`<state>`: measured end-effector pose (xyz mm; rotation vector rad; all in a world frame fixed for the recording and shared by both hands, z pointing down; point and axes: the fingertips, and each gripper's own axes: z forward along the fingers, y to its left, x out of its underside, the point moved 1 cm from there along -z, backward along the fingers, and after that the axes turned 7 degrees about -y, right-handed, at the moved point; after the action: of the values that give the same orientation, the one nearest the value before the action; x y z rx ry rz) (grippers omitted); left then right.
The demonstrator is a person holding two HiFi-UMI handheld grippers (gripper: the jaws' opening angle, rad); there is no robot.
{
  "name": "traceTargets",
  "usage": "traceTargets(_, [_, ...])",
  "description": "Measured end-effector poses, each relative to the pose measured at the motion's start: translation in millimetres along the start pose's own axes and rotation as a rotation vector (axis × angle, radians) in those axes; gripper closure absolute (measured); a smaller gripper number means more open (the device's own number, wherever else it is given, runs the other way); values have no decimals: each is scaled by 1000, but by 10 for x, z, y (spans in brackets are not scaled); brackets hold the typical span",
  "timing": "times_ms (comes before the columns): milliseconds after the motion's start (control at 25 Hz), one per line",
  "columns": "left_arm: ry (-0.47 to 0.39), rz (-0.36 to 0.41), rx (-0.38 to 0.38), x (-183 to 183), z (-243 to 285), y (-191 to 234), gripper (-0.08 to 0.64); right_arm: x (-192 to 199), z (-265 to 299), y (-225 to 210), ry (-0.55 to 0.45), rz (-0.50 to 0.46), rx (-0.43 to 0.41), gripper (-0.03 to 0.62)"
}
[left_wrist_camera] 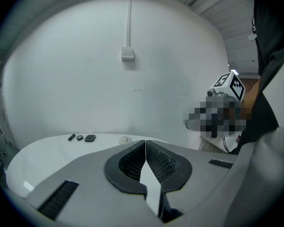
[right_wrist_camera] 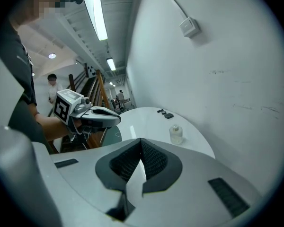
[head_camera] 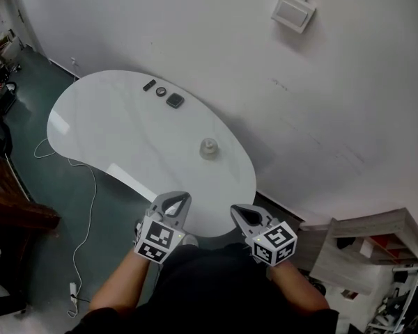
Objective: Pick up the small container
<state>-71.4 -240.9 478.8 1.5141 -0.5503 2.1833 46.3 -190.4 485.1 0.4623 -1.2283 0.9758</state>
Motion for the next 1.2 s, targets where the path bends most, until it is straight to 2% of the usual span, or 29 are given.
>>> traceTargets(320, [37, -21, 16, 197, 191, 109, 543, 28, 92, -89, 29, 11, 16, 597])
traceTargets(600, [49, -31, -19, 235, 424, 228, 541, 51, 162, -317, 43, 13, -5, 597])
traceTargets(800, [79, -48, -89, 244, 614, 355, 541, 23, 231, -552, 47, 20, -37, 597])
traceTargets(1040, [120, -57, -131, 370, 931, 516, 472, 68, 311, -773, 66, 33, -80, 597])
traceTargets(1200, [139, -48, -110, 596, 1267, 568, 395, 134, 309, -898, 86, 34, -93, 597])
